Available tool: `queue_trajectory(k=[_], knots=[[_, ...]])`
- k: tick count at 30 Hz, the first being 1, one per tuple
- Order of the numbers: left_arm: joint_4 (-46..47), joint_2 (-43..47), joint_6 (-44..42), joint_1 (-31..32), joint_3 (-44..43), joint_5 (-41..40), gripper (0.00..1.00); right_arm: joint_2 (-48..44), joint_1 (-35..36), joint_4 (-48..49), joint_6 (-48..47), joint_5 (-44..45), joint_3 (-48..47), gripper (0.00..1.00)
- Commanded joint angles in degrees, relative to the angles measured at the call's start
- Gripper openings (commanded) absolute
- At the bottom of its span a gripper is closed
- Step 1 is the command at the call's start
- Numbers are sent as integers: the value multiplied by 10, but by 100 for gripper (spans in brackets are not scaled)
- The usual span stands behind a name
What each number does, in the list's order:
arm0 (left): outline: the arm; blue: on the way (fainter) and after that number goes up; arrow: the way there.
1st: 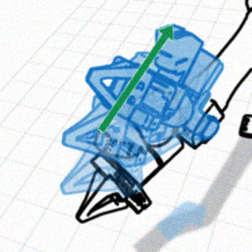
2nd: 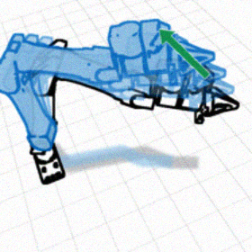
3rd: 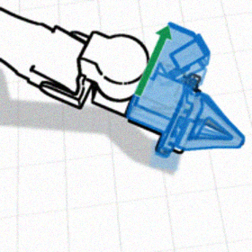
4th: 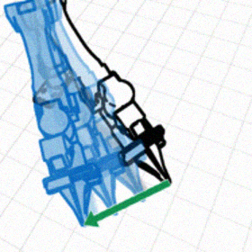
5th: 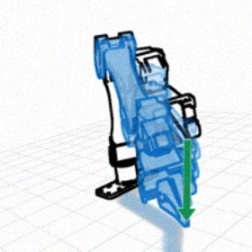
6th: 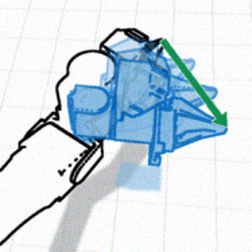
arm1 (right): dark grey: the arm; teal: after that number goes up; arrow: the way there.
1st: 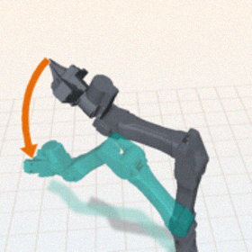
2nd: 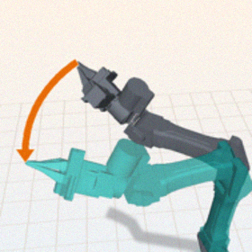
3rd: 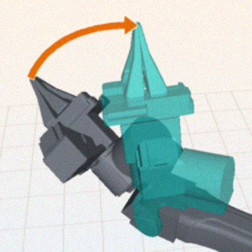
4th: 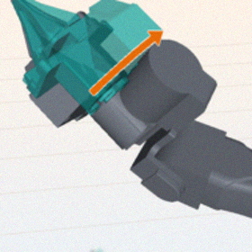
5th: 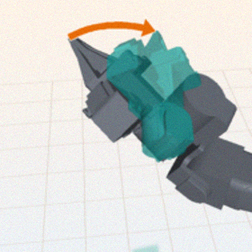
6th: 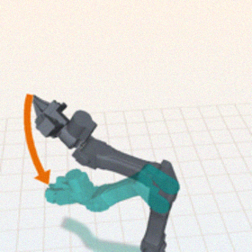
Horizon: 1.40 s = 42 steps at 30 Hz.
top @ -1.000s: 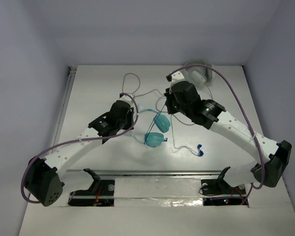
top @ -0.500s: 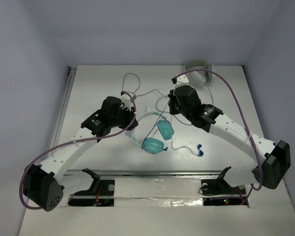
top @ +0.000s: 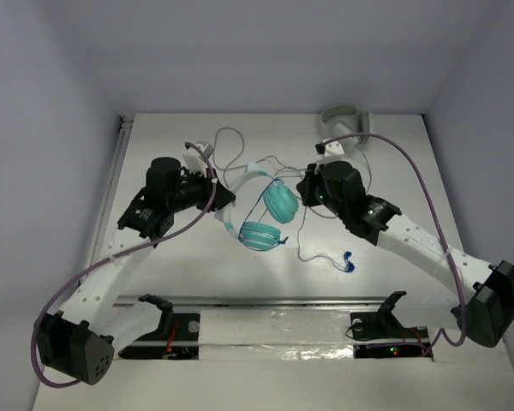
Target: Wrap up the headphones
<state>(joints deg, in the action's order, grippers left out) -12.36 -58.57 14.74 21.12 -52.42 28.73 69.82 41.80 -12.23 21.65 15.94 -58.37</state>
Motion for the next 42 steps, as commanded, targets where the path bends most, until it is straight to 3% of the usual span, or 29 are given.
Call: queue_trajectory(k=[1,7,14,19,25,42], knots=[[71,25,43,-1,-53,58,0,-14,-15,107,8,-105,34,5],[117,37,93,-6,-72,77,0,-3,-21,237,30,-223,97,19],[152,45,155,-12,-118,52,0,17,-21,355,66,-282,176,22],[152,47,172,-12,-155,24,0,58,-21,375,75,-290,200,23],[129,41,168,-12,-197,-16,0,43,-21,388,97,-290,255,25],[130,17,178,-12,-226,-25,0,80,-21,421,110,-320,301,51]])
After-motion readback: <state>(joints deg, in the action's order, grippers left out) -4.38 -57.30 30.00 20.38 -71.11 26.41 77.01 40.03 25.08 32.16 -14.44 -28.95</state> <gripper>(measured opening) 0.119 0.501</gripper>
